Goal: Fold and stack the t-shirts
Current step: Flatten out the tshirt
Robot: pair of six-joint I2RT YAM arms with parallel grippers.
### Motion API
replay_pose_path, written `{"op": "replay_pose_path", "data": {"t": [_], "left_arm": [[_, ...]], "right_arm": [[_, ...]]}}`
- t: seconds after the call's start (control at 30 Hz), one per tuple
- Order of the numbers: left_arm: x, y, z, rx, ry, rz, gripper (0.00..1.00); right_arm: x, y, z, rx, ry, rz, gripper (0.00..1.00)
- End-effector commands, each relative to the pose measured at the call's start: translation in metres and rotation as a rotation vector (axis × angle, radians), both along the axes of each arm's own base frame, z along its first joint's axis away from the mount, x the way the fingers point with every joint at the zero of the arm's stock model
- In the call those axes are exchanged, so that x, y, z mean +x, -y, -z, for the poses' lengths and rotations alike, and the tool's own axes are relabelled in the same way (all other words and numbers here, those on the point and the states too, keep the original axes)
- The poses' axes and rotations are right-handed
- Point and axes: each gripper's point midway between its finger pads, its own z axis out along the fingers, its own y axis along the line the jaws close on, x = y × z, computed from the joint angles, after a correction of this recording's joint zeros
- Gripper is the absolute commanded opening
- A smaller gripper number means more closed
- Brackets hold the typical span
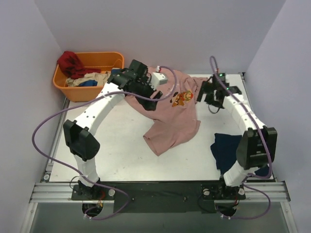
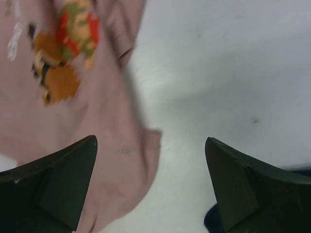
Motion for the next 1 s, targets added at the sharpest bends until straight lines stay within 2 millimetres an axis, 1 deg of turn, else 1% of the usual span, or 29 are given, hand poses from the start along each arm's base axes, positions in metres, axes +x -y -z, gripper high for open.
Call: {"op": "replay_pose_path", "data": {"t": [0.0,0.03,0.07,0.1,0.13,0.17,0.2,0.23,0.27,0.3,0.33,0.37,0.4,0.43,0.5,0.53,0.57,0.6,0.63,0.67,0.7,0.73,0.77,0.8,0.83,0.87,0.9,0.93,0.97], "left_arm": [[0.053,-0.055,-0.015,0.065,0.14,-0.357,0.79],[0.055,-0.063,-0.004,0.098,0.132,-0.38,0.79],[0.056,-0.07,-0.004,0.118,0.149,-0.402,0.79],[0.054,-0.076,0.006,0.139,0.132,-0.417,0.79],[0.056,-0.079,0.004,0.134,0.147,-0.43,0.79],[0.055,-0.083,0.01,0.143,0.136,-0.444,0.79],[0.057,-0.084,0.007,0.134,0.155,-0.456,0.79],[0.058,-0.088,0.011,0.144,0.157,-0.47,0.79],[0.061,-0.09,0.009,0.144,0.173,-0.481,0.79],[0.062,-0.09,0.009,0.143,0.175,-0.48,0.79],[0.065,-0.095,0.008,0.161,0.198,-0.502,0.79],[0.066,-0.096,0.006,0.163,0.204,-0.503,0.79],[0.066,-0.098,0.004,0.168,0.214,-0.504,0.79],[0.067,-0.099,0.004,0.17,0.219,-0.503,0.79],[0.066,-0.103,0.002,0.182,0.232,-0.499,0.77],[0.066,-0.106,0.003,0.192,0.236,-0.5,0.73],[0.067,-0.109,0.002,0.199,0.244,-0.506,0.68],[0.067,-0.11,0.006,0.212,0.242,-0.499,0.64],[0.067,-0.112,0.007,0.221,0.245,-0.501,0.59],[0.067,-0.112,0.011,0.232,0.243,-0.491,0.56],[0.068,-0.111,0.013,0.237,0.248,-0.488,0.53],[0.069,-0.111,0.02,0.252,0.247,-0.483,0.52],[0.074,-0.11,0.022,0.262,0.265,-0.489,0.49],[0.075,-0.107,0.031,0.28,0.263,-0.48,0.48],[0.08,-0.103,0.038,0.29,0.27,-0.478,0.47],[0.08,-0.096,0.043,0.295,0.272,-0.462,0.47],[0.086,-0.089,0.052,0.298,0.274,-0.456,0.47],[0.086,-0.08,0.057,0.296,0.275,-0.442,0.47],[0.092,-0.071,0.066,0.291,0.276,-0.434,0.47]], "right_arm": [[-0.071,-0.04,0.024,-0.112,-0.095,-0.033,0.84],[-0.089,-0.056,0.037,-0.118,-0.126,-0.062,0.84],[-0.095,-0.063,0.039,-0.104,-0.123,-0.043,0.84],[-0.109,-0.074,0.05,-0.107,-0.151,-0.069,0.84],[-0.115,-0.082,0.058,-0.072,-0.171,-0.056,0.84],[-0.123,-0.096,0.069,-0.042,-0.203,-0.089,0.83],[-0.125,-0.102,0.08,-0.024,-0.226,-0.087,0.83],[-0.129,-0.109,0.087,-0.014,-0.249,-0.101,0.83],[-0.128,-0.115,0.098,-0.016,-0.275,-0.105,0.81],[-0.127,-0.117,0.102,-0.012,-0.285,-0.111,0.8],[-0.125,-0.121,0.11,-0.015,-0.3,-0.118,0.71],[-0.124,-0.124,0.113,-0.005,-0.309,-0.127,0.63],[-0.123,-0.123,0.117,-0.012,-0.32,-0.131,0.43],[-0.124,-0.121,0.119,-0.013,-0.329,-0.128,0.34],[-0.125,-0.105,0.121,-0.015,-0.337,-0.097,0.03],[-0.127,-0.085,0.12,-0.015,-0.339,-0.064,0.0],[-0.126,-0.076,0.112,-0.004,-0.317,-0.051,0.0],[-0.125,-0.049,0.113,-0.005,-0.325,-0.007,0.0],[-0.123,-0.041,0.105,0.015,-0.308,-0.005,0.0],[-0.117,-0.014,0.1,0.013,-0.297,0.028,0.0],[-0.113,-0.006,0.094,0.025,-0.284,0.005,0.0],[-0.103,0.009,0.084,0.034,-0.255,0.021,0.0],[-0.098,0.017,0.079,0.063,-0.242,-0.003,0.0],[-0.085,0.023,0.068,0.087,-0.207,-0.017,0.0],[-0.081,0.011,0.067,0.146,-0.204,-0.086,0.01],[-0.072,0.001,0.057,0.202,-0.18,-0.127,0.09],[-0.07,-0.007,0.06,0.236,-0.194,-0.143,0.31],[-0.067,-0.013,0.057,0.257,-0.191,-0.155,0.4],[-0.067,-0.015,0.058,0.259,-0.202,-0.133,0.53]]}}
